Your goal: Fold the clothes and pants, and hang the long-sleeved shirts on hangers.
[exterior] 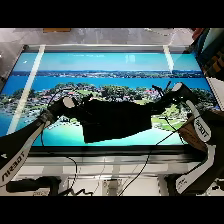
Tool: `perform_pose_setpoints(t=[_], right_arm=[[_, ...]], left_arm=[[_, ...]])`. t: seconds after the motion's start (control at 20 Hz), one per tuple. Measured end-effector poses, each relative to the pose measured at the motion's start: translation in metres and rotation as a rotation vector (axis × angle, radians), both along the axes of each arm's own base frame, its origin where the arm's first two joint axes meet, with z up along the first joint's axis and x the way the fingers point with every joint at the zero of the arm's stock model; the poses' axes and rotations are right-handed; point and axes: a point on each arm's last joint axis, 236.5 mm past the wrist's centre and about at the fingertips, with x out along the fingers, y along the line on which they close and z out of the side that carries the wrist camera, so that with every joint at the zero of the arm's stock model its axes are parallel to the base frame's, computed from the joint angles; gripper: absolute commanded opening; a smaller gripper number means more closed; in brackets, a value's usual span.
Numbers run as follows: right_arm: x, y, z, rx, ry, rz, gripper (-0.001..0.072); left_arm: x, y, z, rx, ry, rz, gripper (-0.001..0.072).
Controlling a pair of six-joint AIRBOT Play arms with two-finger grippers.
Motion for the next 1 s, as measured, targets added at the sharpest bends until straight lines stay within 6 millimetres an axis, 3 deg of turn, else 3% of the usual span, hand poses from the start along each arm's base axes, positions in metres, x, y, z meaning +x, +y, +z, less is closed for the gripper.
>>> perform_pose_setpoints(t=[0.2,0.25,0.3,0.35,0.45,0.5,0.55,0.7,0.75,0.8,0.85,0.9,1.0], right_arm=[[0.001,0.04,0.011,0.117,-0.028,0.041,0.0659],[0.001,0.05,0.015,0.147,-0.033,0.047,0.0548],[-0.001,0.061,0.019,0.176,-0.033,0.06,0.037],[-0.004,0.069,0.02,0.195,-0.024,0.07,0.031],[-0.012,0.084,0.017,0.21,-0.009,0.091,0.0332],[-0.013,0.091,0.017,0.217,-0.012,0.096,0.0332],[-0.014,0.097,0.015,0.217,-0.014,0.103,0.0333],[-0.016,0.111,0.013,0.219,-0.027,0.117,0.0359],[-0.016,0.114,0.012,0.217,-0.03,0.121,0.0415],[-0.015,0.116,0.011,0.213,-0.036,0.121,0.0651],[-0.014,0.118,0.01,0.207,-0.04,0.115,0.0658],[-0.014,0.12,0.01,0.203,-0.029,0.097,0.0589],[-0.016,0.122,0.006,0.172,-0.008,0.078,0.0583]], left_arm=[[0.0,0.0,-0.001,0.001,0.001,-0.001,0.0717],[0.0,0.0,-0.001,0.001,0.001,0.0,0.0717],[0.0,0.001,-0.001,0.001,0.001,0.0,0.0717],[0.001,0.001,-0.001,0.001,0.001,0.003,0.0716],[0.005,0.006,0.001,0.001,-0.005,0.015,0.0683],[0.008,0.01,0.003,0.0,-0.011,0.026,0.061],[0.013,0.016,0.006,-0.003,-0.021,0.042,0.059],[0.031,0.04,0.018,-0.011,-0.064,0.101,0.0591],[0.037,0.049,0.023,-0.013,-0.077,0.126,0.0591],[0.043,0.059,0.029,-0.015,-0.094,0.152,0.0591],[0.049,0.068,0.034,-0.017,-0.108,0.177,0.0591],[0.053,0.076,0.039,-0.019,-0.122,0.197,0.0591],[0.059,0.09,0.048,-0.021,-0.145,0.233,0.0591]])
